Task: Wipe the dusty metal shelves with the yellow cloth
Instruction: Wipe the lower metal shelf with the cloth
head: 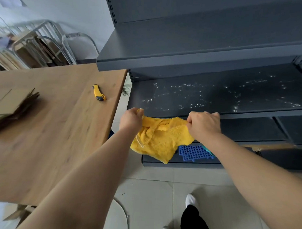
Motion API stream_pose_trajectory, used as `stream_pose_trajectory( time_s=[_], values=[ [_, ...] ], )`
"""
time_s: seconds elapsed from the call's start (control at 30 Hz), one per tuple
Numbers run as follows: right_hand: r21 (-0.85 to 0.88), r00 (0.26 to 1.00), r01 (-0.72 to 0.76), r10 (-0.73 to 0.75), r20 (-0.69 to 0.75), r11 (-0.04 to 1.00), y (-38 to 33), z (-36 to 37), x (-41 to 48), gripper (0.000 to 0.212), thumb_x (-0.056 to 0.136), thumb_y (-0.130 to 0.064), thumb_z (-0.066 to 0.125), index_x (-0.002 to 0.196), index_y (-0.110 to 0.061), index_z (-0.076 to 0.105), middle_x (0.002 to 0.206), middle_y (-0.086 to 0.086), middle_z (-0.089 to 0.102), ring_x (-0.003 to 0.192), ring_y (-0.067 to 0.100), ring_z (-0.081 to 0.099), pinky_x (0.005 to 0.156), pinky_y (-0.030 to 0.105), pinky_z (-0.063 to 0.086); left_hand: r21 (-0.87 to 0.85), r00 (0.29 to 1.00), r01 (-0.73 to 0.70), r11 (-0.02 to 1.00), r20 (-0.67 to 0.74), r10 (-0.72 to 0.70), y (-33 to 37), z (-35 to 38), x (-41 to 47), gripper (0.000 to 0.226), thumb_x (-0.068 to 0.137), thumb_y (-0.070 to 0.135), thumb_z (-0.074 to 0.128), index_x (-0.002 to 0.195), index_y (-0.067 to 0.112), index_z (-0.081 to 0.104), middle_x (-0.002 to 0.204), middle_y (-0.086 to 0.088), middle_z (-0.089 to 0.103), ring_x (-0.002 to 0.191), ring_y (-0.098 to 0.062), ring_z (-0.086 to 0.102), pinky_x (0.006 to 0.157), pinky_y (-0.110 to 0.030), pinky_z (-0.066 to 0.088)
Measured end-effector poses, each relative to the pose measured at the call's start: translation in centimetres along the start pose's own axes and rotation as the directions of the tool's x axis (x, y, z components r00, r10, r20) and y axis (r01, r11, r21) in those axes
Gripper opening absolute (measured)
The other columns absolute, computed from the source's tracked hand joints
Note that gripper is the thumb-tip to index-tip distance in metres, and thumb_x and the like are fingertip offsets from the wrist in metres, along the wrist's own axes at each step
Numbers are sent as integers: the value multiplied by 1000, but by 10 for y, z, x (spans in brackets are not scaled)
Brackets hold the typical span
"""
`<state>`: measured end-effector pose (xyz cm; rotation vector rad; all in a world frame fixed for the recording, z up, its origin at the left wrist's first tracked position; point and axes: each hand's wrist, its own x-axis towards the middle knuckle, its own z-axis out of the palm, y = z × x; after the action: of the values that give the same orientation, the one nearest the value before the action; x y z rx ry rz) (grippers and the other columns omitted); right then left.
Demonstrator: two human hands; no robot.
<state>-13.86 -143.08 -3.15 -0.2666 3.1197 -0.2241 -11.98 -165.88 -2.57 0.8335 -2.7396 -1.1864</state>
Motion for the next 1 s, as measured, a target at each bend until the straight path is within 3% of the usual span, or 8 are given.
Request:
stream_pose_trajectory(
  time_s=[0.1,0.33,0.4,0.47,0.53,0.63,0.77,1.0],
  values=[
    [72,999,2,1,-51,997,-5,-5,22,9,88,-27,54,87,-29,62,76,-8,66,75,19,61,81,36,33,-177,996,22,984,-76,-35,13,-6,15,31,98,36,46,119,19,61,105,-4,64,92,-25,62,83,-41,55],
    [227,940,189,-109,-324,955,-25,-12,84,7,88,-26,57,91,-26,63,82,-5,70,81,22,64,80,36,35,-364,935,-201,909,-349,67,33,-6,62,26,99,23,41,113,16,62,95,2,63,88,-17,57,77,-31,48],
    [216,959,250,-211,-190,944,-27,1,93,15,91,-27,55,103,-27,64,96,-5,72,92,22,63,84,36,36,-337,974,-142,931,-217,70,22,11,75,28,97,21,41,119,18,59,105,1,61,91,-15,55,75,-26,44],
    [199,964,247,-261,49,949,-26,18,98,19,93,-27,53,108,-30,65,106,-6,71,101,21,63,90,37,37,-123,1000,-21,992,10,23,5,36,85,36,95,18,46,130,19,54,132,-6,50,110,-23,52,87,-30,46],
    [209,951,224,-260,165,952,-19,33,100,21,94,-24,51,105,-31,68,108,-6,71,101,21,64,95,39,40,108,993,63,992,88,-73,-7,56,88,43,91,18,50,135,20,50,144,-8,38,122,-32,45,96,-41,46],
    [233,949,207,-253,187,950,-8,45,103,23,93,-20,51,103,-29,70,106,-4,72,98,23,65,92,38,47,221,995,43,974,80,-62,-9,73,85,47,92,27,50,138,27,45,149,-8,32,128,-38,37,101,-48,41],
    [245,949,208,-256,185,947,7,53,118,25,91,-17,52,107,-27,69,112,-2,69,100,25,62,84,38,52,426,980,-58,903,195,-28,1,94,84,58,91,54,46,144,42,26,158,-4,11,142,-38,11,109,-56,23],
    [179,941,291,-315,125,940,24,74,139,30,91,-15,53,119,-22,62,118,3,63,110,24,54,81,36,46,342,937,236,910,169,-307,16,139,104,80,76,83,30,143,54,-1,159,-5,-14,142,-45,-9,109,-65,4]
  ],
)
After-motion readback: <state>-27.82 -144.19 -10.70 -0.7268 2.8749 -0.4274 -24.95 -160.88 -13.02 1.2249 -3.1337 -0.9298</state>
